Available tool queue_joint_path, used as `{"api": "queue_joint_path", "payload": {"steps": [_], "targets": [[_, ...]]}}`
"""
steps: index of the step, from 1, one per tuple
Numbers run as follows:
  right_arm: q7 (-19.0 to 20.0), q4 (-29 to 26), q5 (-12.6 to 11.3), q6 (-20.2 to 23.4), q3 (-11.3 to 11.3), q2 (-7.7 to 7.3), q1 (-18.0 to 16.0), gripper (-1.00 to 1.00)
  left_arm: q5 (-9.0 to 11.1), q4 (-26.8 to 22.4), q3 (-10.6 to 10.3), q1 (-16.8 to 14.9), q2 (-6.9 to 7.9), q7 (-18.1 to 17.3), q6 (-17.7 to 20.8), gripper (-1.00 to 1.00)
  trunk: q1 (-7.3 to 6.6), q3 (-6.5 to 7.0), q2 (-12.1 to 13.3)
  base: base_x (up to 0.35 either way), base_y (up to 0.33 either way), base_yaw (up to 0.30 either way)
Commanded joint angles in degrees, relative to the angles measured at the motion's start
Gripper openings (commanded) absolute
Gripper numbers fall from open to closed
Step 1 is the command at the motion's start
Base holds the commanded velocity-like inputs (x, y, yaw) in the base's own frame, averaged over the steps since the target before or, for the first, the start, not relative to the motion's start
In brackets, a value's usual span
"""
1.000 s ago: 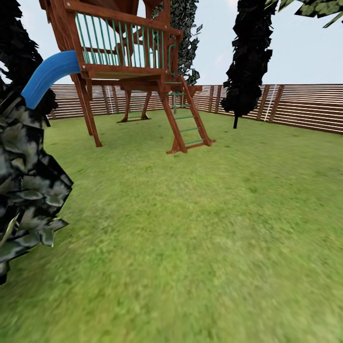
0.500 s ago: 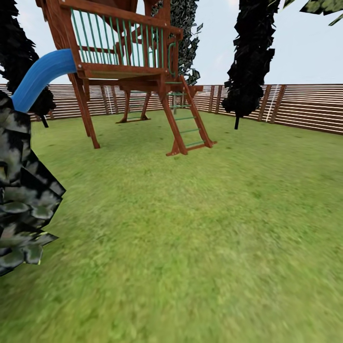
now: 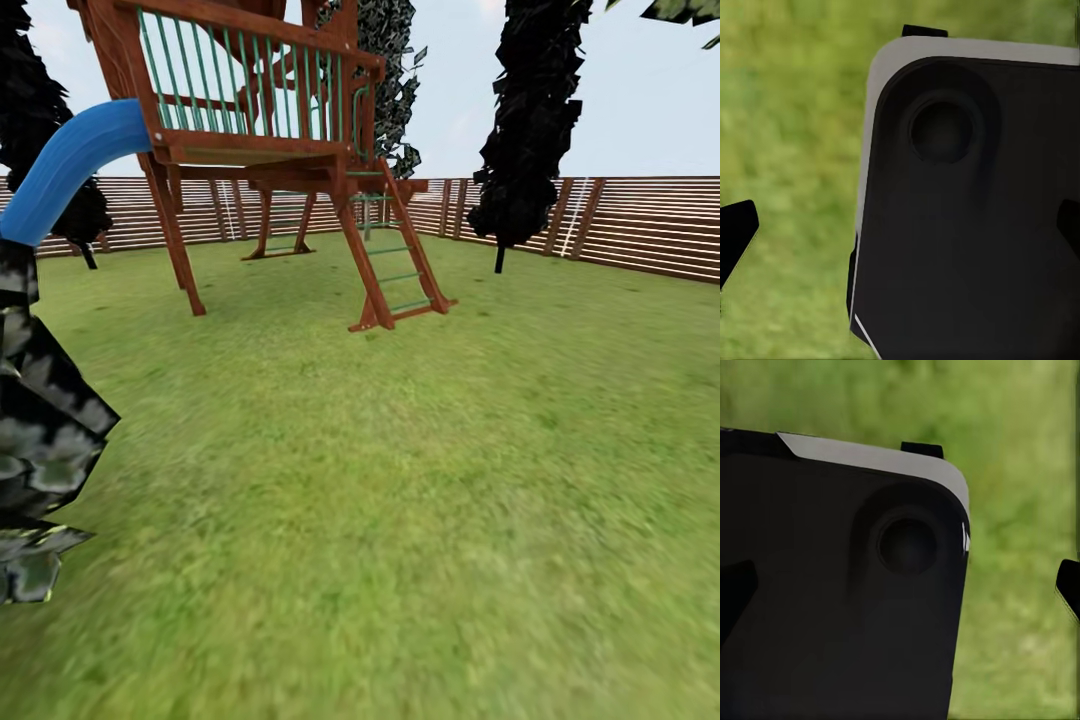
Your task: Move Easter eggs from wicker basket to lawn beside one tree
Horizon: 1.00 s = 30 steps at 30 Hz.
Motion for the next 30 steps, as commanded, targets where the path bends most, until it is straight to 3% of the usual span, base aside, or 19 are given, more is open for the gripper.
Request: {"api": "queue_joint_path", "payload": {"steps": [1, 30], "targets": [[0.0, 0.0, 0.5, -0.2, 0.0, -0.01, 0.0, 1.0, 0.1, 0.1, 0.3, 0.0, -0.01, 0.0, -0.2, 1.0, 0.03, -0.05, 0.0, 0.324, 0.0, 0.0], [0.0, 0.0, 0.5, -0.1, 0.1, 0.02, 0.0, 1.0, 0.1, 0.1, 0.3, 0.0, -0.01, 0.0, -0.2, 1.0, 0.03, -0.05, 0.0, 0.324, 0.0, 0.0]]}}
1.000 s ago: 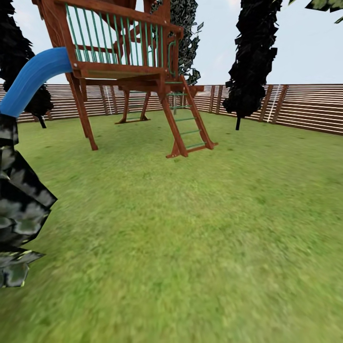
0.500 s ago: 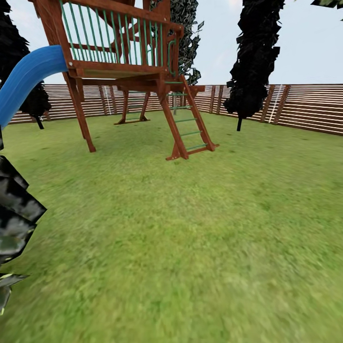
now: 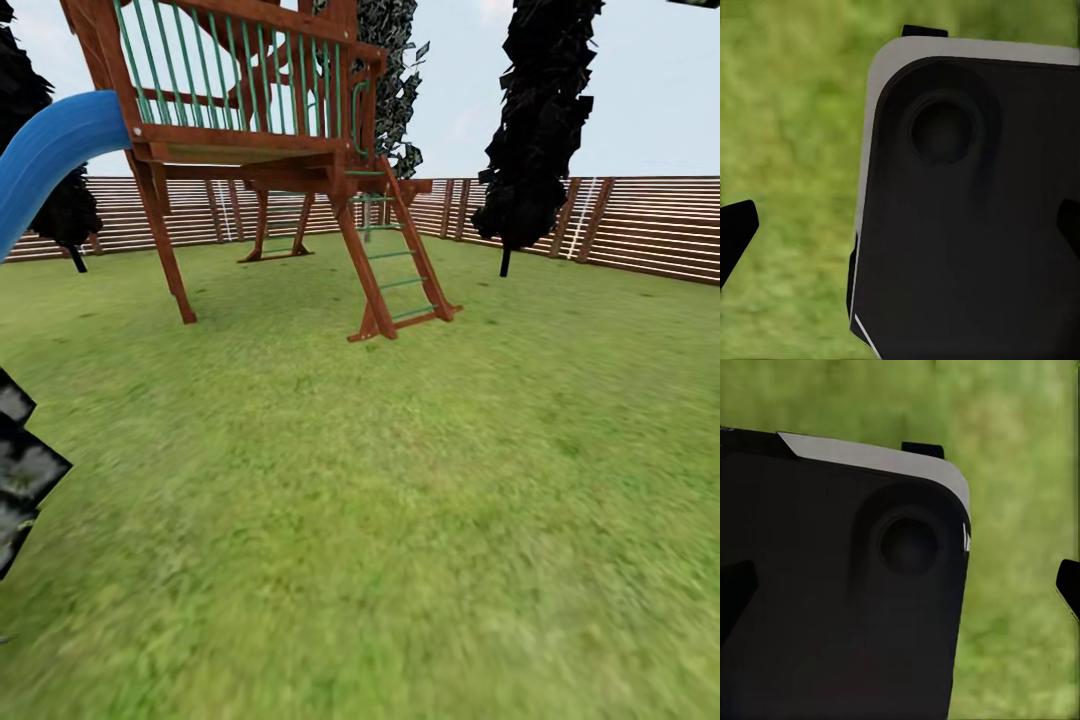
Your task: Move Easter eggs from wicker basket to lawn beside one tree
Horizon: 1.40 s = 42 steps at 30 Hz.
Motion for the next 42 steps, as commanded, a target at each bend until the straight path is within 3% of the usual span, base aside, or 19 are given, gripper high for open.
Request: {"api": "queue_joint_path", "payload": {"steps": [1, 14, 31, 42], "targets": [[0.0, 0.0, 0.5, -0.1, 0.0, 0.01, -0.1, 1.0, 0.1, 0.1, 0.3, 0.0, -0.01, 0.0, -0.2, 1.0, 0.03, -0.05, 0.0, 0.324, 0.0, 0.0], [0.0, 0.0, 0.5, -0.2, 0.0, 0.04, -0.1, 1.0, 0.0, 0.1, 0.3, 0.0, -0.01, 0.0, -0.2, 1.0, 0.03, -0.05, 0.0, 0.324, 0.0, 0.014], [0.0, 0.1, 0.5, -0.2, 0.0, 0.13, 0.0, 1.0, 0.0, 0.1, 0.3, 0.0, -0.01, 0.0, -0.2, 1.0, 0.03, -0.05, 0.0, 0.324, 0.0, 0.268], [0.0, 0.1, 0.6, -0.2, 0.0, 0.04, 0.0, 1.0, 0.1, 0.1, 0.3, 0.0, -0.01, 0.0, -0.2, 1.0, 0.03, -0.05, 0.0, 0.324, 0.0, 0.023]]}}
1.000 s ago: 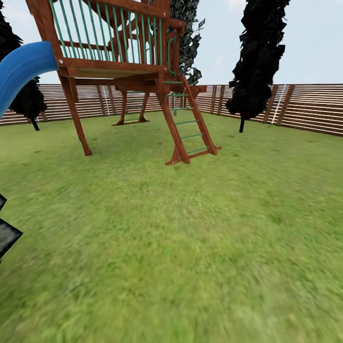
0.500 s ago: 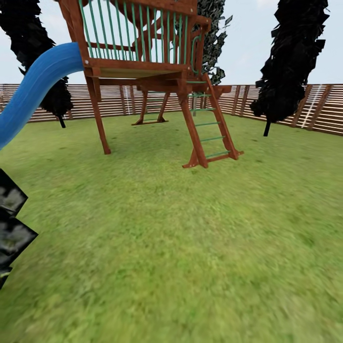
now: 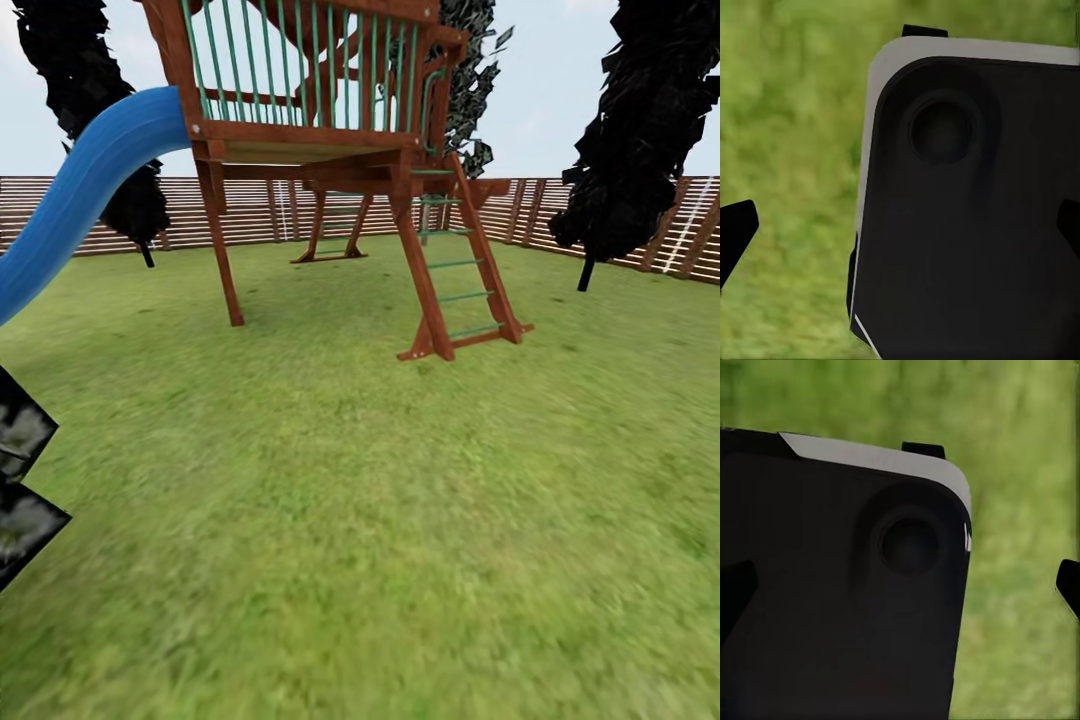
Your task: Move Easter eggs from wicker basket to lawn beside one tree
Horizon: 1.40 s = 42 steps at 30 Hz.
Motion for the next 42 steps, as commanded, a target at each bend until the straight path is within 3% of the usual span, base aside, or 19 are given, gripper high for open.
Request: {"api": "queue_joint_path", "payload": {"steps": [1, 9, 27, 42], "targets": [[0.0, 0.1, 0.5, -0.1, 0.0, -0.01, 0.0, 1.0, 0.0, 0.1, 0.3, 0.0, -0.01, 0.0, -0.2, 1.0, 0.03, -0.05, 0.0, 0.324, 0.0, 0.095], [0.0, 0.0, 0.5, -0.1, 0.0, -0.01, 0.0, 1.0, 0.0, 0.1, 0.3, 0.0, -0.03, 0.0, -0.2, 1.0, 0.03, -0.05, 0.0, 0.324, 0.0, 0.233], [0.0, 0.1, 0.5, -0.1, 0.0, -0.01, 0.0, 1.0, 0.0, 0.1, 0.3, 0.0, -0.02, 0.0, -0.2, 1.0, 0.03, -0.05, 0.0, 0.324, 0.0, 0.019], [0.0, 0.1, 0.5, -0.1, 0.0, 0.07, -0.1, 1.0, 0.0, 0.1, 0.3, -0.1, -0.01, 0.0, -0.2, 1.0, 0.03, -0.05, 0.0, 0.324, 0.0, 0.267]]}}
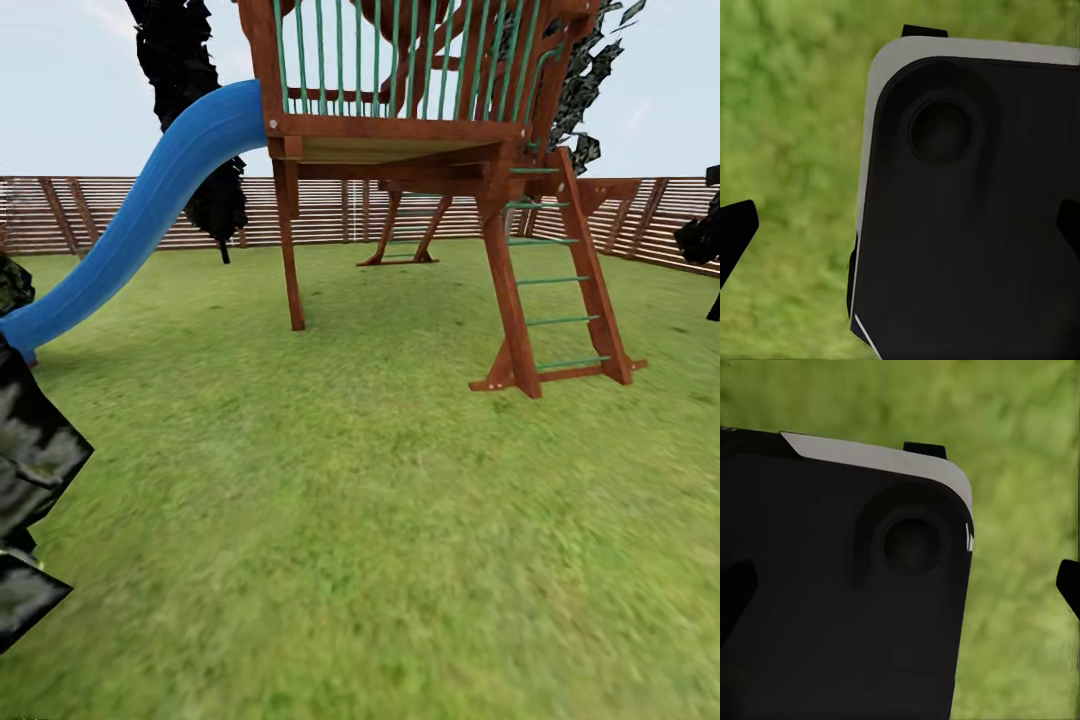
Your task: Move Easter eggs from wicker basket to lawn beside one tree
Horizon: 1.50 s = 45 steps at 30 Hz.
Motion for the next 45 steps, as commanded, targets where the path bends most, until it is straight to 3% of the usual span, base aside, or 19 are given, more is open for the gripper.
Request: {"api": "queue_joint_path", "payload": {"steps": [1, 11, 45], "targets": [[0.0, 0.0, 0.5, -0.1, 0.0, -0.02, 0.0, 1.0, 0.0, 0.1, 0.3, 0.0, -0.01, 0.0, -0.2, 1.0, 0.03, -0.05, 0.0, 0.324, 0.0, 0.29], [0.0, 0.0, 0.5, -0.1, 0.0, -0.09, 0.0, 1.0, 0.0, 0.1, 0.3, 0.0, -0.01, 0.0, -0.2, 1.0, 0.03, -0.05, 0.0, 0.324, 0.0, 0.266], [0.0, -0.1, 0.5, -0.1, 0.0, -0.11, 0.0, 1.0, 0.0, 0.1, 0.3, 0.0, -0.02, 0.0, -0.2, 1.0, 0.03, -0.24, 0.0, 0.324, 0.0, 0.016]]}}
